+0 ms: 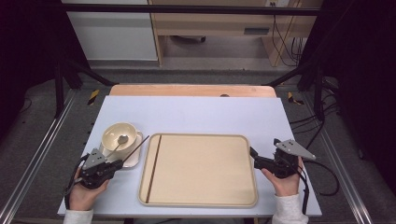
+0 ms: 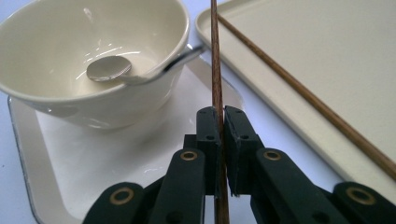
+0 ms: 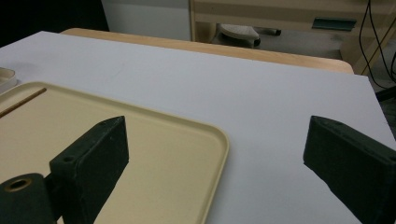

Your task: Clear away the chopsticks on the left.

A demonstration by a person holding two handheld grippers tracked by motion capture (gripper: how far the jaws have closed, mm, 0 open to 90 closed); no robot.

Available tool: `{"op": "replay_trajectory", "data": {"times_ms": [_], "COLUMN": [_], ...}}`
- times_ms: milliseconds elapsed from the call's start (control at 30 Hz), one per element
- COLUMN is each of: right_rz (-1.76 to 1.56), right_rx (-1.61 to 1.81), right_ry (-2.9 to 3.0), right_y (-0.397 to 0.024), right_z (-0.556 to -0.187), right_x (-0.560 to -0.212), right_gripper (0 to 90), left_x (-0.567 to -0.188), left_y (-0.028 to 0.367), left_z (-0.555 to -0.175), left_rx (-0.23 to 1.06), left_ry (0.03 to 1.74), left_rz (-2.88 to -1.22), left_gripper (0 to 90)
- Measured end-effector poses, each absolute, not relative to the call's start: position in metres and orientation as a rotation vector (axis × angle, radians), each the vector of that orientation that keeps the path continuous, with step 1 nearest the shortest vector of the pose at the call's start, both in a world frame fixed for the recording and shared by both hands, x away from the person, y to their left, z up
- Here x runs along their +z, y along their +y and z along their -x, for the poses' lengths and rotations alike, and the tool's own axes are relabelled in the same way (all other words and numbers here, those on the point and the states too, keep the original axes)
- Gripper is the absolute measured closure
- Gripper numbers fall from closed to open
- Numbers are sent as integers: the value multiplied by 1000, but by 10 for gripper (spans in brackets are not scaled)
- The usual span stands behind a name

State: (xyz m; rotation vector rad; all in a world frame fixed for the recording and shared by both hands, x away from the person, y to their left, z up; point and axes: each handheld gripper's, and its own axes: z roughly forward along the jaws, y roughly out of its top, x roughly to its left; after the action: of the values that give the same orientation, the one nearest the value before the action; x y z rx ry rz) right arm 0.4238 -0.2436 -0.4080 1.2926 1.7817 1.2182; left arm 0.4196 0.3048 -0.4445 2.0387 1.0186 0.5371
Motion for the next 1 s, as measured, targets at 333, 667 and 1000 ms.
{"op": "replay_trajectory", "data": {"times_ms": [333, 667, 1000], "right_rz": [-1293, -1291, -1291], "right_rx": [1220, 1219, 1217], "right_ry": [1779, 1777, 1776], "right_y": [-245, -245, -245], "right_z": [-423, -424, -424], "right_x": [-407, -407, -407], "right_gripper": [71, 71, 71], "left_x": [-435, -432, -429], "left_y": [283, 258, 233], "left_z": [-412, -407, -401], "left_rx": [526, 523, 531], "left_ry": [985, 967, 965], "left_rz": [-2023, -2007, -1965], "left_gripper": [851, 851, 851]}}
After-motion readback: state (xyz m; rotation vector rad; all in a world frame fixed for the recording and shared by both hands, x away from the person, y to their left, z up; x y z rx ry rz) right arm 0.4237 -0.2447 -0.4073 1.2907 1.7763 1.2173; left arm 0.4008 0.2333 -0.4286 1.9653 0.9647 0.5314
